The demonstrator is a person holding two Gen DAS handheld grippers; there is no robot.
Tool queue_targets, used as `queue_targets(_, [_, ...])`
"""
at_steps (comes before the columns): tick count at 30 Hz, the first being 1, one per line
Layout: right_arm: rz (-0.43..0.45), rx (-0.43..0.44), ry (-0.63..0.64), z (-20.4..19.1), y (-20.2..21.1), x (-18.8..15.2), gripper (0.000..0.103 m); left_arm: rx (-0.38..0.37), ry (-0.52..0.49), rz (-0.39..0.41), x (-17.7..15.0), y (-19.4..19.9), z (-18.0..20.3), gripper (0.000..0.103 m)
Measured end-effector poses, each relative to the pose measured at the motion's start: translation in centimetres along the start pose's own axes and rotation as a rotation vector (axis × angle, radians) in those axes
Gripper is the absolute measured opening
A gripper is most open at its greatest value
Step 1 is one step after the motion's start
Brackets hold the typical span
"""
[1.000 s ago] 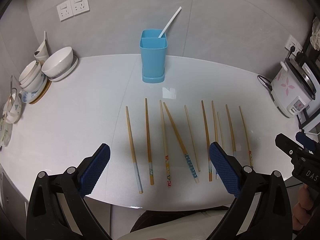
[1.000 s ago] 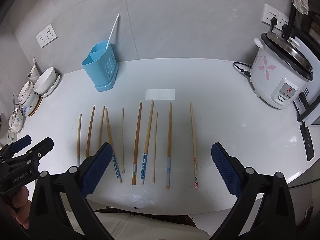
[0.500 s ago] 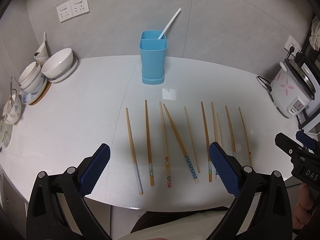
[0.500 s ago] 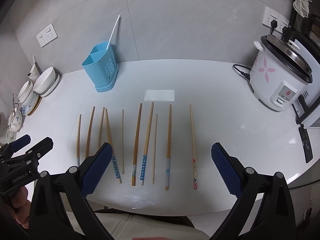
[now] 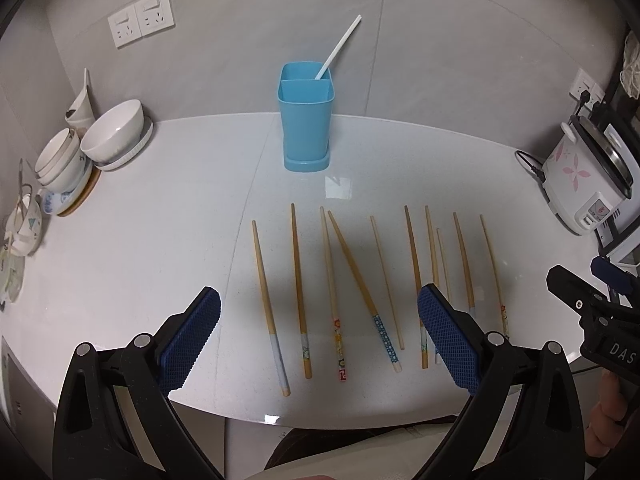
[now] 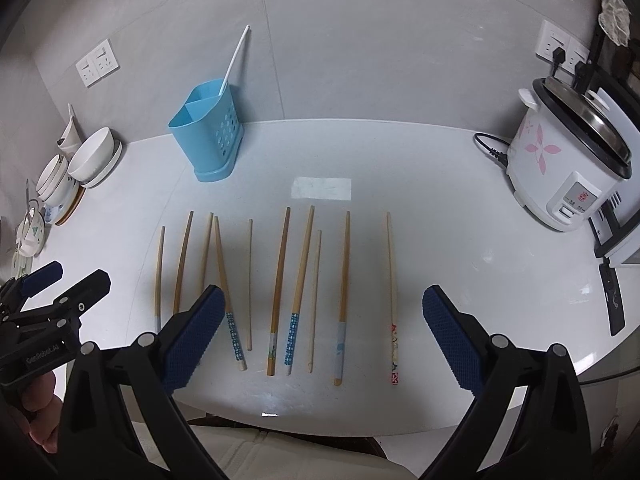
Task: Organize utensils
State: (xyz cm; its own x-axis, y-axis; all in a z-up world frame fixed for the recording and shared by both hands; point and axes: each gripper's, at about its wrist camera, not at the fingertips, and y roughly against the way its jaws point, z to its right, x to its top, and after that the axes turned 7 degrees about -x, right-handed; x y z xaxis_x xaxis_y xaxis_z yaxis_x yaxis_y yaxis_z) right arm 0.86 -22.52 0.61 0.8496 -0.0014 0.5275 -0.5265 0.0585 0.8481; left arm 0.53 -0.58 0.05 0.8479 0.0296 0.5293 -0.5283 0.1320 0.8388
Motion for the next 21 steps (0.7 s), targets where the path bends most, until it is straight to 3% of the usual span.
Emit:
queue_targets(4, [-0.022, 0.033, 0.019, -0.8, -1.2, 0.7, 0.095, -0.006, 0.034, -0.023, 0.8, -1.4, -1.5, 0.097])
queue_targets(11, [-0.145, 0.056, 0.012, -1.4, -7.4, 1.5, 0.076, 0.014, 0.106, -0.087, 1.4, -6.0, -5.7, 0.095])
queue_targets(21, [-0.315, -0.018, 0.04, -3.2, -15.4, 0.6, 0.045, 0.07, 0.196, -0.238, 0.2, -13.7, -11.1, 0.089])
